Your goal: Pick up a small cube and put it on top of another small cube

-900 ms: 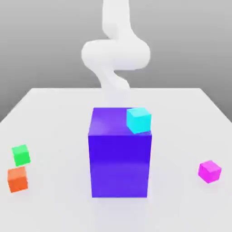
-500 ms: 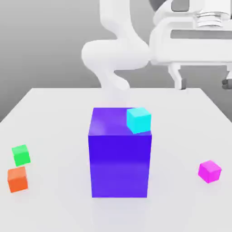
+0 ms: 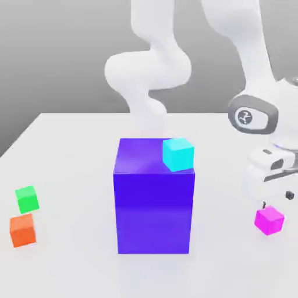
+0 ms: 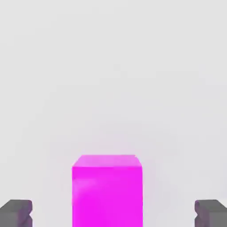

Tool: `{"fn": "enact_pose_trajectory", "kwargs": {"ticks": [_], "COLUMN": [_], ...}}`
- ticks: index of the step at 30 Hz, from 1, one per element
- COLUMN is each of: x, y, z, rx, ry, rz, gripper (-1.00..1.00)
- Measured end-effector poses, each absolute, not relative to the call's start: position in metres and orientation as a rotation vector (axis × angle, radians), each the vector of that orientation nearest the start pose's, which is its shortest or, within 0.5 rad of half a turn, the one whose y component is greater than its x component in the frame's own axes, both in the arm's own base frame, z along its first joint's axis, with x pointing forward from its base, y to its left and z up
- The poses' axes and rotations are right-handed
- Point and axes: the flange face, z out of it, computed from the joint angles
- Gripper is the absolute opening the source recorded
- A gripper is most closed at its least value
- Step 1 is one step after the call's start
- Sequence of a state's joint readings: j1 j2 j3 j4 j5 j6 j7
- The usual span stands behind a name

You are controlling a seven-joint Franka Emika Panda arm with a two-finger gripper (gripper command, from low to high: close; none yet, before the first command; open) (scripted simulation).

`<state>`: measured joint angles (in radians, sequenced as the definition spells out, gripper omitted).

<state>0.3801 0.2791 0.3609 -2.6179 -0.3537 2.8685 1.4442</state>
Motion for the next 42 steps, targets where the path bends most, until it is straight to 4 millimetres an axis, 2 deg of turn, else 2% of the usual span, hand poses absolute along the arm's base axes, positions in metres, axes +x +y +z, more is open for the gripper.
{"fn": "enact_pose_trajectory", "kwargs": {"ticks": [2, 3, 10, 16, 22, 30, 31, 32, 34, 36, 39, 42], "x": [0.291, 0.290, 0.290, 0.291, 0.342, 0.413, 0.422, 0.437, 0.464, 0.480, 0.478, 0.451], "y": [0.309, 0.308, 0.308, 0.308, 0.310, 0.294, 0.281, 0.255, 0.185, 0.109, -0.007, -0.113], "z": [0.139, 0.131, 0.130, 0.187, 0.241, 0.318, 0.322, 0.321, 0.317, 0.310, 0.299, 0.289], "rx": [-3.083, -3.085, -3.084, -3.083, -2.944, -2.749, -2.745, -2.746, -2.749, -2.754, -2.751, -2.716], "ry": [0.583, 0.581, 0.581, 0.582, 0.641, 0.724, 0.742, 0.794, 0.943, 1.089, 1.307, 1.517], "rz": [0.002, 0.001, 0.000, -0.004, -0.151, -0.397, -0.418, -0.435, -0.454, -0.456, -0.425, -0.367], "gripper": [0.00, -1.00, -1.00, -1.00, -1.00, -1.00, -1.00, -1.00, -1.00, -1.00, -1.00, -1.00]}}
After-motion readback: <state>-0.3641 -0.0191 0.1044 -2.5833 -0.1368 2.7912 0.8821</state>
